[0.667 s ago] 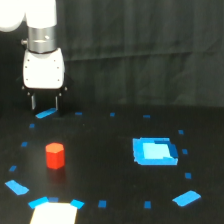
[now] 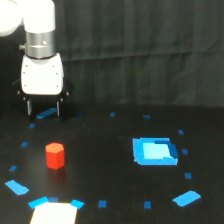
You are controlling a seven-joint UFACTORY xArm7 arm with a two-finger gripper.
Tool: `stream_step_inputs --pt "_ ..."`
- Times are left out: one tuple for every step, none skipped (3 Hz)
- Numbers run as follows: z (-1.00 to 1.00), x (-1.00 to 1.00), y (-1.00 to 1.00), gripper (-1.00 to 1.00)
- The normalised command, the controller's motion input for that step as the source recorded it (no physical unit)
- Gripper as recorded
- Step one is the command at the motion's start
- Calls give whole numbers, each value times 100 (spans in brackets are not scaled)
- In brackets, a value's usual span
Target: Pick up the red object from the table
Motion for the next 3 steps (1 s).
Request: stream_step_inputs --pt "9 -14 -100 100" --pt "2 5 -87 63" --pt "-26 58 -88 78"
